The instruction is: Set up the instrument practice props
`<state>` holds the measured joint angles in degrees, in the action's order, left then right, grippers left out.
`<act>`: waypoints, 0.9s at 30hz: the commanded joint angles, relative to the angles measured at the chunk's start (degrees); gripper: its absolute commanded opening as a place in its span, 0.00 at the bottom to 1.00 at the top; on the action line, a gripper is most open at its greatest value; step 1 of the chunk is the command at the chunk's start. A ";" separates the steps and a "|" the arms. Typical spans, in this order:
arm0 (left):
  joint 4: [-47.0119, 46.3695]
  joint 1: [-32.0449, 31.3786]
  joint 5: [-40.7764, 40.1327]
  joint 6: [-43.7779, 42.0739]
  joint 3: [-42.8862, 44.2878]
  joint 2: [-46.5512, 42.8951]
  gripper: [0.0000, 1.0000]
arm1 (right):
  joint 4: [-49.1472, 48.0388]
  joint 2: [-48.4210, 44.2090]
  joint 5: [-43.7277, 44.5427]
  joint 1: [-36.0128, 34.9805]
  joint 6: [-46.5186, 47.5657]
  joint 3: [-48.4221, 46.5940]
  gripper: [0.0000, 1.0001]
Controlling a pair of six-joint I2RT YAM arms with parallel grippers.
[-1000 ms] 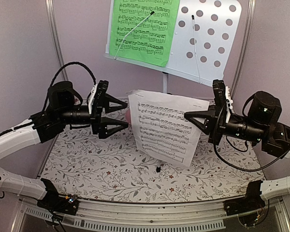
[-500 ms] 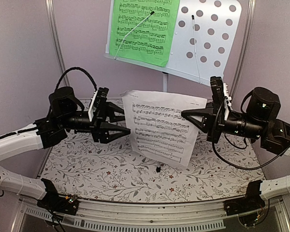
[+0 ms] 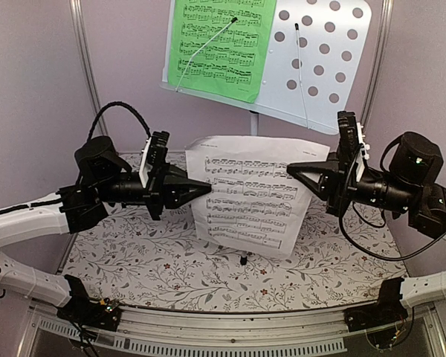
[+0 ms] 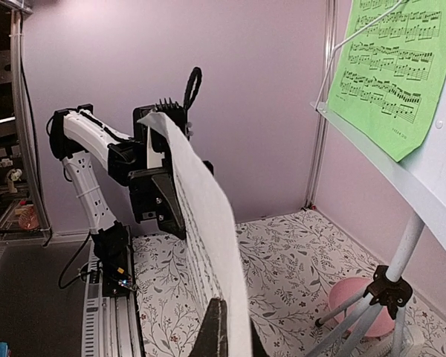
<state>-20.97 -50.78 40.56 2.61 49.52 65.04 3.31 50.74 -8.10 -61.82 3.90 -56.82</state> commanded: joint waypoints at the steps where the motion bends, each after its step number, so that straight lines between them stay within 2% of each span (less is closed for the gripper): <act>1: -3.71 -1.60 -5.36 2.71 1.57 0.69 0.00 | -2.78 -2.30 2.18 0.04 -0.30 0.49 0.00; 21: -1.09 -3.97 -13.66 5.09 5.49 1.85 0.00 | -3.61 -4.44 6.75 0.08 -0.45 2.04 0.02; 24: -0.50 -3.97 -14.28 5.46 5.92 1.91 0.00 | -3.64 -4.76 7.83 0.10 -0.73 2.19 0.07; 27: 0.57 -3.97 -15.09 5.44 6.56 1.77 0.00 | -3.66 -4.93 8.66 0.05 -1.04 2.20 0.22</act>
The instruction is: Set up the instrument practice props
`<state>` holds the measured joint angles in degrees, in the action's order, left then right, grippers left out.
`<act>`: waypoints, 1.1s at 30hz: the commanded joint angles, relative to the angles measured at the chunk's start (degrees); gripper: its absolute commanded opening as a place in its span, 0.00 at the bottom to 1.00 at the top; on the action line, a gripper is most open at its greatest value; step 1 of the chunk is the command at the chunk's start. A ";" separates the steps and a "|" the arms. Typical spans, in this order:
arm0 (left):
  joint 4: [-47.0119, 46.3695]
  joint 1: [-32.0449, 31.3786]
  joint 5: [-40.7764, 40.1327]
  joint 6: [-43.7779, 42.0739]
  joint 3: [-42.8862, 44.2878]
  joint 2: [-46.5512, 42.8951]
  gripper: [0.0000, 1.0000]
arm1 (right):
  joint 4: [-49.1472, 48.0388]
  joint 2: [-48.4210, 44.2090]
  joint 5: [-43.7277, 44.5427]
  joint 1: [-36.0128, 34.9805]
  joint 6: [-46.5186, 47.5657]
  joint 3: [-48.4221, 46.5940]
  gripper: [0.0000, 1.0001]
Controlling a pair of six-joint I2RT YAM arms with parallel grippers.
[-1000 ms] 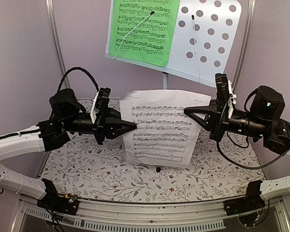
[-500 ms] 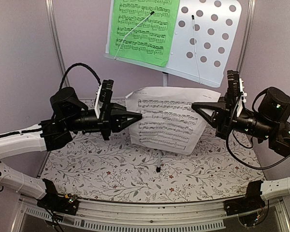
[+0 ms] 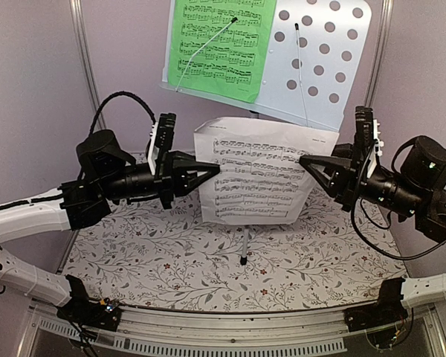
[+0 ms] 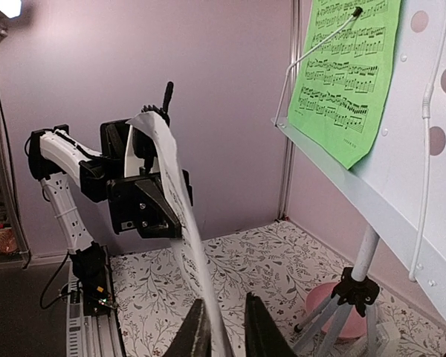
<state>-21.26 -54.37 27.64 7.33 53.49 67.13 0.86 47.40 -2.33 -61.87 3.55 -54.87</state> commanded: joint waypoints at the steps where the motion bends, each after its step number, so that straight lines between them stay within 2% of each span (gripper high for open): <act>1: 1.19 -0.34 -2.37 0.59 2.78 -0.48 0.00 | -1.17 -1.63 3.00 0.11 -0.72 0.24 0.26; 8: 3.63 -0.21 -3.33 0.20 4.67 -0.95 0.00 | -1.24 -1.62 3.87 0.08 -0.74 -0.22 0.38; 15: 4.90 0.35 -3.43 -0.21 5.64 -1.19 0.00 | -0.94 -2.08 4.67 0.12 -0.82 -0.60 0.60; 23: 6.99 1.48 -3.27 -0.97 7.01 -2.18 0.00 | 0.01 -2.33 5.71 0.08 -0.74 -1.56 0.78; 33: 8.80 4.15 -2.47 -0.27 9.50 -2.51 0.00 | 4.62 0.98 6.44 0.08 -0.56 -6.54 0.92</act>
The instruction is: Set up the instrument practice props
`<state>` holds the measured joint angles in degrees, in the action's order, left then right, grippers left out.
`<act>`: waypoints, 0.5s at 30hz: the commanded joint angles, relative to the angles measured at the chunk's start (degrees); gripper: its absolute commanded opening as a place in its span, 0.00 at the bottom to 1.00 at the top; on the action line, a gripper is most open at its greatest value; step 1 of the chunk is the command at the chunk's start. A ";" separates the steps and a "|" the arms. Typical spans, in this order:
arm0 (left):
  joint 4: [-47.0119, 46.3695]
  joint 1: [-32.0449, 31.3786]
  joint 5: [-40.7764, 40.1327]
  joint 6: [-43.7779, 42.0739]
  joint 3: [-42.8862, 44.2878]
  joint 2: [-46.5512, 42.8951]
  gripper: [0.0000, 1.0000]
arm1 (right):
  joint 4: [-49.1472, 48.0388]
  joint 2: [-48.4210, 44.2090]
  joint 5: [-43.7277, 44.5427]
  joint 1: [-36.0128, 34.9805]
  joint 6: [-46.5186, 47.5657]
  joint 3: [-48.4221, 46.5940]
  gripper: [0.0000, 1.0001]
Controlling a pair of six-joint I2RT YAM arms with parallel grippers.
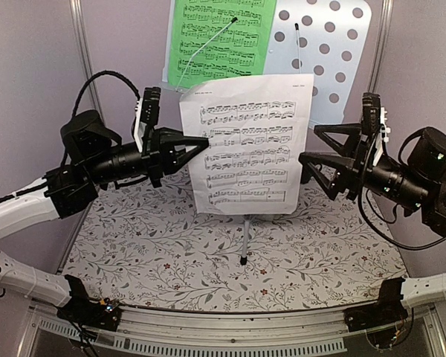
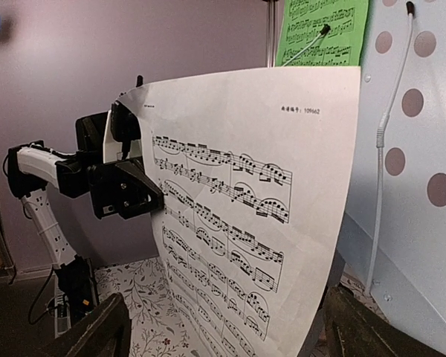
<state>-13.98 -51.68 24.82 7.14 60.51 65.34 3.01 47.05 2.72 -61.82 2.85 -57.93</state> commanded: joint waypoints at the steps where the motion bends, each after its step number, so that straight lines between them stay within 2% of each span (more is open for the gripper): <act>1: 2.09 1.75 0.40 -0.25 3.08 -0.67 0.00 | 3.13 1.71 1.67 0.04 0.18 -4.18 0.93; 8: 4.33 3.91 0.08 -0.38 6.57 -0.83 0.00 | 7.61 2.77 5.80 0.06 0.40 -8.59 0.97; 15: 4.22 4.98 -0.95 0.74 9.62 -0.74 0.00 | 12.37 7.90 12.97 0.04 -0.10 -18.22 0.92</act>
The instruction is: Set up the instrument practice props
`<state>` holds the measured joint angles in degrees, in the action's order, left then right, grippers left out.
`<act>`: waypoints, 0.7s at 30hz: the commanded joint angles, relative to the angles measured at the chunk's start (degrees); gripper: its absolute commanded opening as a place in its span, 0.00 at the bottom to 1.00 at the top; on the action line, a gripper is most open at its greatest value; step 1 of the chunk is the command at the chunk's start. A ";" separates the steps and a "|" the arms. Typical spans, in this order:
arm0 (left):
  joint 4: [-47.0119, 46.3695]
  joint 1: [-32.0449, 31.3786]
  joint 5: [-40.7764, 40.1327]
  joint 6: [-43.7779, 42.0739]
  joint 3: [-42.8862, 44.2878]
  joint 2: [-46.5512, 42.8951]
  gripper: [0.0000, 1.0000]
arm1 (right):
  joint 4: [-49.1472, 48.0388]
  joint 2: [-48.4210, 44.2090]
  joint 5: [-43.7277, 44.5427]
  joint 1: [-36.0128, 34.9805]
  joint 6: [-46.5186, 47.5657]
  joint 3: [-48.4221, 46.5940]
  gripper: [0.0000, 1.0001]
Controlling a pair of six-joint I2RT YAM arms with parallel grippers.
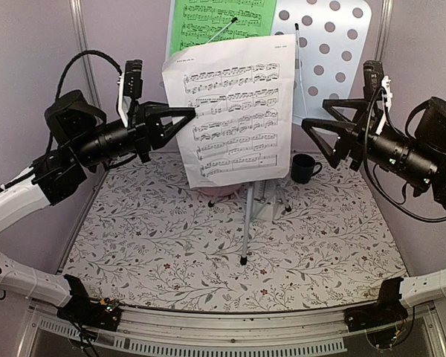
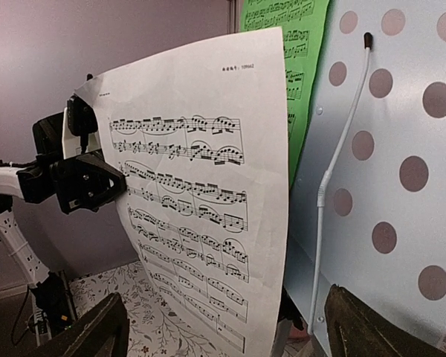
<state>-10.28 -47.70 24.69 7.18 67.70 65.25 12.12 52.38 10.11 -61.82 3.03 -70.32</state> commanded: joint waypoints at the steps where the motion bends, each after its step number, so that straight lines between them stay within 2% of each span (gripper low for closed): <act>1: 0.57 1.09 -0.91 0.77 2.72 -0.65 0.00 | 3.91 3.51 6.24 0.04 -0.51 -7.08 0.91; 8: 4.42 2.41 -4.47 0.12 7.09 -1.53 0.00 | 0.24 6.42 12.90 0.06 -0.84 -11.06 0.76; 14: 7.82 3.45 -8.50 0.47 12.85 -0.48 0.00 | -7.40 8.88 18.32 0.06 -0.18 -12.93 0.54; 21: 7.74 4.71 -9.47 0.29 17.72 1.86 0.00 | -10.90 13.91 20.28 0.04 1.17 -15.89 0.46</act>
<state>-3.60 -44.23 16.95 7.38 82.54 65.60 5.21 63.90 27.77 -61.82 3.03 -83.81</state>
